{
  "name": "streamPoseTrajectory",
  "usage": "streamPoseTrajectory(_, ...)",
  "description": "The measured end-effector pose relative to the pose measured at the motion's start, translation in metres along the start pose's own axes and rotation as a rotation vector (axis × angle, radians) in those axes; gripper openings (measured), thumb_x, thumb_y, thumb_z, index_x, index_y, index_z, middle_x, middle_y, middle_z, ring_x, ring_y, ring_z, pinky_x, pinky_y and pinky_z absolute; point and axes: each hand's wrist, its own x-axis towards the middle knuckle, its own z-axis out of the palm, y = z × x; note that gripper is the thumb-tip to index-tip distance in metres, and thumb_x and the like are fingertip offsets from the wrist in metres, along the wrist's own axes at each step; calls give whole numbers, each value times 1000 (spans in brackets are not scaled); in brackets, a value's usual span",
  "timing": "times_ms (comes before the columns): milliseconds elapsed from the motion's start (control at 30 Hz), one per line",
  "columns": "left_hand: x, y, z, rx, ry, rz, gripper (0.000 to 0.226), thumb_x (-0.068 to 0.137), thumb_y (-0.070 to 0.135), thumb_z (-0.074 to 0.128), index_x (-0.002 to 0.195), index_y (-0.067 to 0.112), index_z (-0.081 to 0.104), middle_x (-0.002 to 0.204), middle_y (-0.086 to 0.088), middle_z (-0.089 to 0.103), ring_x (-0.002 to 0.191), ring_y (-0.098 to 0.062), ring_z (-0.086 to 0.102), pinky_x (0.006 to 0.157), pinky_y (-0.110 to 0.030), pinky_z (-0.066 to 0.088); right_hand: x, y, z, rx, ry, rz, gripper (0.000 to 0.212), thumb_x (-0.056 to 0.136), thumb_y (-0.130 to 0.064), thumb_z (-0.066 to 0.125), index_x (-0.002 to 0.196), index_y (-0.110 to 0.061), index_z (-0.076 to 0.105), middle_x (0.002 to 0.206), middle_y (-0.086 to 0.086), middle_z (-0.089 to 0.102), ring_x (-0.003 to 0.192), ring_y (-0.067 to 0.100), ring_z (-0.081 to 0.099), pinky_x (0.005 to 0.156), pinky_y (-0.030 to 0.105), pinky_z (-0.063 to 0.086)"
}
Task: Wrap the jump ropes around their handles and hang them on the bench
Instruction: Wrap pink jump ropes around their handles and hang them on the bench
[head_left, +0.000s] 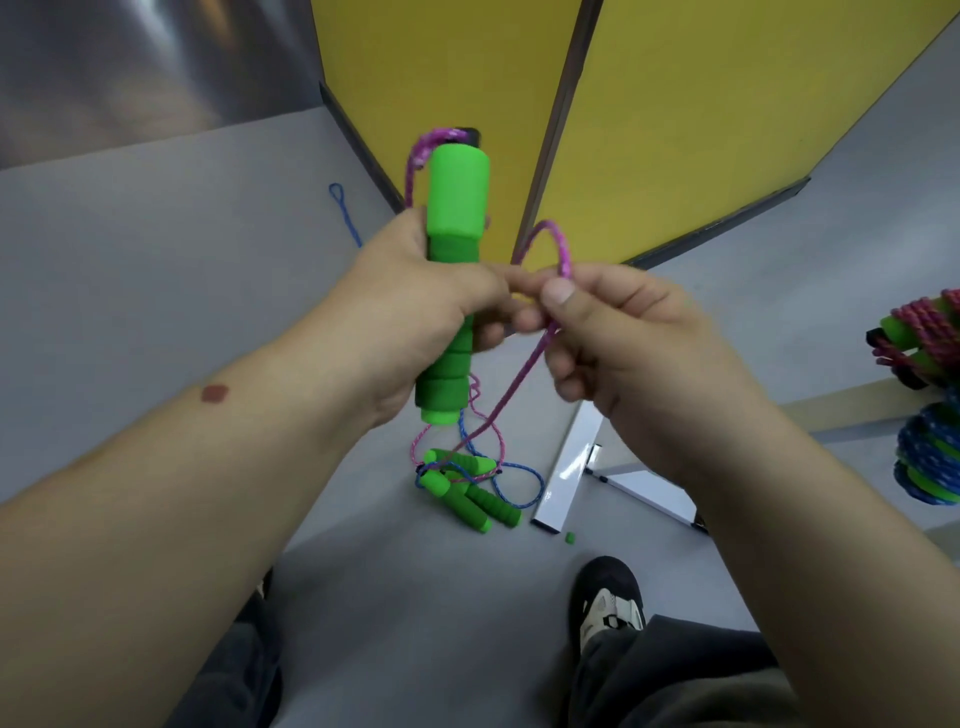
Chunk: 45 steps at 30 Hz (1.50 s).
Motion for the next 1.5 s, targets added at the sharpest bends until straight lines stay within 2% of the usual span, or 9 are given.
streamPoseTrajectory(167,-11,-13,13,141,-247,-11,41,92,-4,69,127,17,63,90,-9,73,79,-17,71,60,-25,53,4,-5,-5,81,211,-67,15,100,-16,58,101,-19,72,90,1,74,48,10,47,43,22,37)
streamPoseTrajectory(267,-9,-10,15,8,-185,18,40,92,-8,69,123,15,57,81,-10,71,70,-18,69,60,-26,55,4,-4,-7,96,206,19,15,100,-24,58,96,-19,72,87,1,72,49,10,47,43,21,35)
streamPoseTrajectory(433,2,2,2,-184,-14,77,43,91,-5,72,124,14,55,82,-8,75,72,-24,70,57,-26,57,-1,0,-3,-101,-97,159,20,100,-22,56,99,-13,73,88,5,74,58,14,52,49,24,41)
streamPoseTrajectory(533,3,2,-2,-121,32,72,43,91,-4,71,126,15,54,97,-11,77,78,-22,75,58,-24,56,0,0,-1,-104,-14,23,18,101,-13,56,101,-10,74,87,6,74,59,13,51,53,24,42)
streamPoseTrajectory(767,-3,-12,7,124,-226,3,51,81,0,78,129,11,62,90,-18,69,79,-22,68,66,-28,56,3,-4,-2,87,171,-84,22,100,-17,58,91,-24,76,88,0,74,54,10,47,53,23,41)
streamPoseTrajectory(933,-2,-4,5,-49,-139,13,38,90,-10,70,119,13,60,74,1,69,66,-15,68,66,-28,60,2,-1,1,67,129,5,17,101,-23,57,98,-22,73,93,8,69,58,13,51,54,26,42)
streamPoseTrajectory(1100,4,8,0,-219,10,49,42,92,-7,69,128,10,56,87,-8,71,68,-16,71,64,-26,60,0,3,3,-171,18,36,18,101,-17,56,94,-14,73,86,3,74,62,14,56,55,26,47)
streamPoseTrajectory(1367,-6,-6,7,126,-230,37,37,90,-10,68,120,12,61,80,-2,71,73,-14,70,66,-29,59,2,-6,-2,154,119,-157,18,103,-12,50,104,-12,68,94,5,73,65,13,58,60,24,50)
streamPoseTrajectory(1500,-3,-7,7,89,-150,93,38,89,-6,73,119,13,59,80,-8,70,72,-21,69,72,-36,61,2,-7,-2,170,127,-135,17,103,-13,51,109,-11,67,93,5,71,66,14,57,60,24,48)
